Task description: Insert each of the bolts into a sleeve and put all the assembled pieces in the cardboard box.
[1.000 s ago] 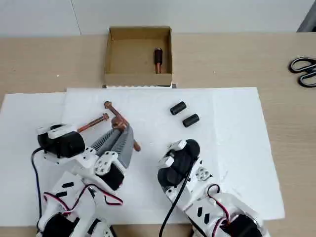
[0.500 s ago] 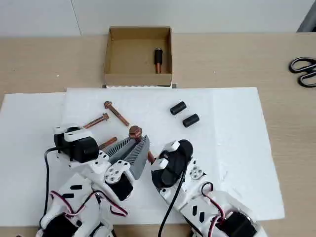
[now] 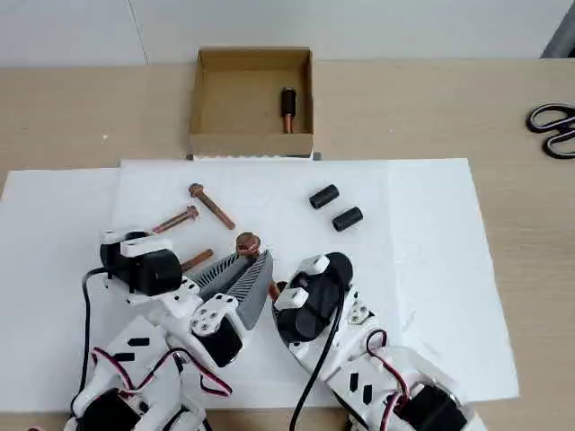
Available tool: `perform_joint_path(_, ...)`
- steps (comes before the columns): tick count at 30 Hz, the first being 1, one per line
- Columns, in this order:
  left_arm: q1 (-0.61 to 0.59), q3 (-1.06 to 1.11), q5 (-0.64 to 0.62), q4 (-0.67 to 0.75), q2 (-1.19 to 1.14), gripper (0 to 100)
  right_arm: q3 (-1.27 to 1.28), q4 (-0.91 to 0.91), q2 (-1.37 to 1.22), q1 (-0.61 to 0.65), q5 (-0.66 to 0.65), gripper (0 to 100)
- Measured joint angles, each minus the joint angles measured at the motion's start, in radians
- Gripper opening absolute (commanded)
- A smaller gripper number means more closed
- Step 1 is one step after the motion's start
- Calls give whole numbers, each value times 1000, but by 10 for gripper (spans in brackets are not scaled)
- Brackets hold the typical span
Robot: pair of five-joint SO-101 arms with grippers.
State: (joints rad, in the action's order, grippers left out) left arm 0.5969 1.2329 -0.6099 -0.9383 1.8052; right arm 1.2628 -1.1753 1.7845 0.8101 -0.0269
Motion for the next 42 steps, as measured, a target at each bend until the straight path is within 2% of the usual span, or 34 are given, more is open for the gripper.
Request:
perform_joint_path(22,-2,58,0,43,0,6,3,6,-2,38,-6,3)
perform_joint_path(42,3,63,2,8,0,6,-8,6,0,23,-31,3)
